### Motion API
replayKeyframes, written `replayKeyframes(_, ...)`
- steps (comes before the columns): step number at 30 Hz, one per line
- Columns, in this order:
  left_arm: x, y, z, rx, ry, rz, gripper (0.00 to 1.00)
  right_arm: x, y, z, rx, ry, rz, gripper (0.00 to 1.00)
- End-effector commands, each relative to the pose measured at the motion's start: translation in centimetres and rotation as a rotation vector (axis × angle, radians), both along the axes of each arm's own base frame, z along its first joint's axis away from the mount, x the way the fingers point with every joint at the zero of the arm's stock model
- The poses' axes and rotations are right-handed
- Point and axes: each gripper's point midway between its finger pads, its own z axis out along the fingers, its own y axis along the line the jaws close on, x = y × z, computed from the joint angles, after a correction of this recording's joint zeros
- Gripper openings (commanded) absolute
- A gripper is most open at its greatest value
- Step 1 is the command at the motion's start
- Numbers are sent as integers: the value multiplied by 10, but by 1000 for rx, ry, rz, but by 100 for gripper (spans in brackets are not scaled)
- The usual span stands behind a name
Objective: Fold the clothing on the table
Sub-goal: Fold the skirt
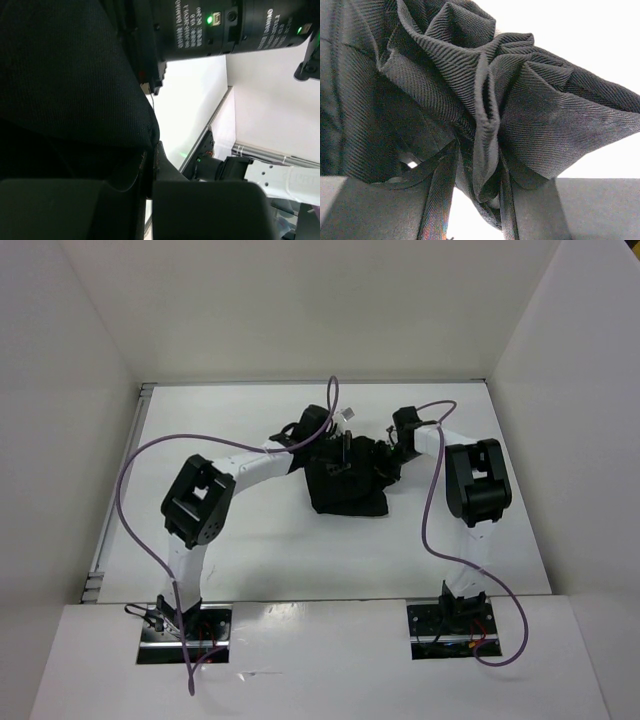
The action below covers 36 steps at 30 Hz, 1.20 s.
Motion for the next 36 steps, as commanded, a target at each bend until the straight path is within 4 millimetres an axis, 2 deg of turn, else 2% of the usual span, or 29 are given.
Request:
replayKeyframes(1, 7, -18, 26, -72, -29, -26, 0, 6, 2, -10, -11, -12, -3, 41)
replayKeyframes(2, 1, -21, 24, -64, -18, -37, 1, 5, 0, -7, -22, -13, -6, 41)
replayKeyframes(4, -1, -20, 16, -46, 40, -23, 46, 10, -7, 3, -67, -45, -31, 41)
replayKeyframes(5, -2, -20, 23, -60, 32, -19, 61, 12, -14, 8, -88, -55, -58, 41)
replayKeyframes(6, -1, -21, 34, -83, 15, -15, 67, 14, -23, 13, -112, -73, -77, 41)
replayKeyframes(7, -5, -26, 46, -116, 6, -14, 82, 19, -32, 30, -160, -125, -118, 41)
replayKeyframes(9, -8, -30, 81, -172, -53, -23, 100, 18, -56, 40, -216, -139, -186, 41)
replayKeyframes(10, -7, -32, 95, -192, -65, -20, 100, 21, -68, 48, -260, -161, -226, 41)
replayKeyframes(11, -8, -31, 110, -208, -86, -21, 100, 20, -81, 65, -277, -186, -269, 41)
replayKeyframes(13, -12, -28, 141, -247, -137, -25, 100, 21, -105, 79, -359, -221, -338, 41)
replayKeyframes(14, -11, -27, 152, -262, -163, -17, 100, 19, -116, 98, -376, -263, -372, 41)
replayKeyframes(16, -17, -24, 178, -308, -218, -29, 100, 16, -127, 112, -396, -288, -403, 41)
replayKeyframes(17, -18, -25, 181, -319, -215, -37, 100, 15, -127, 126, -389, -319, -410, 41)
replayKeyframes(18, -24, -22, 192, -335, -231, -47, 100, 17, -124, 135, -370, -337, -408, 41)
replayKeyframes(19, -26, -20, 195, -333, -229, -47, 100, 19, -120, 139, -351, -348, -391, 41)
replayKeyframes(20, -18, -16, 188, -292, -261, -4, 100, 21, -105, 148, -296, -368, -347, 41)
replayKeyframes(22, -11, 3, 177, -195, -264, 81, 100, 20, -77, 147, -230, -381, -236, 44)
replayKeyframes(23, 0, 16, 170, -150, -270, 140, 100, 24, -62, 154, -172, -389, -191, 45)
replayKeyframes(24, 13, 35, 149, -80, -250, 217, 100, 25, -53, 138, -173, -350, -150, 46)
replayKeyframes(25, 13, 47, 152, -77, -264, 231, 100, 29, -53, 133, -176, -338, -148, 46)
replayKeyframes(26, 13, 56, 148, -69, -257, 246, 100, 30, -48, 128, -179, -332, -129, 46)
replayKeyframes(27, 16, 64, 147, -72, -258, 272, 100, 33, -48, 115, -185, -305, -125, 46)
replayKeyframes(28, 14, 78, 139, -56, -243, 294, 100, 34, -48, 108, -188, -289, -123, 48)
replayKeyframes(30, 11, 90, 143, -70, -252, 317, 100, 38, -49, 95, -202, -271, -125, 48)
replayKeyframes(31, 10, 97, 132, -53, -232, 328, 100, 38, -49, 90, -204, -260, -124, 48)
replayKeyframes(32, 7, 99, 130, -50, -228, 328, 100, 42, -46, 90, -192, -269, -111, 48)
replayKeyframes(34, 4, 106, 126, -47, -215, 343, 100, 43, -41, 78, -171, -242, -98, 48)
replayKeyframes(35, 4, 111, 113, -28, -192, 352, 100, 42, -40, 74, -167, -234, -85, 48)
replayKeyframes(36, 1, 113, 112, -31, -181, 357, 100, 43, -31, 68, -138, -227, -65, 48)
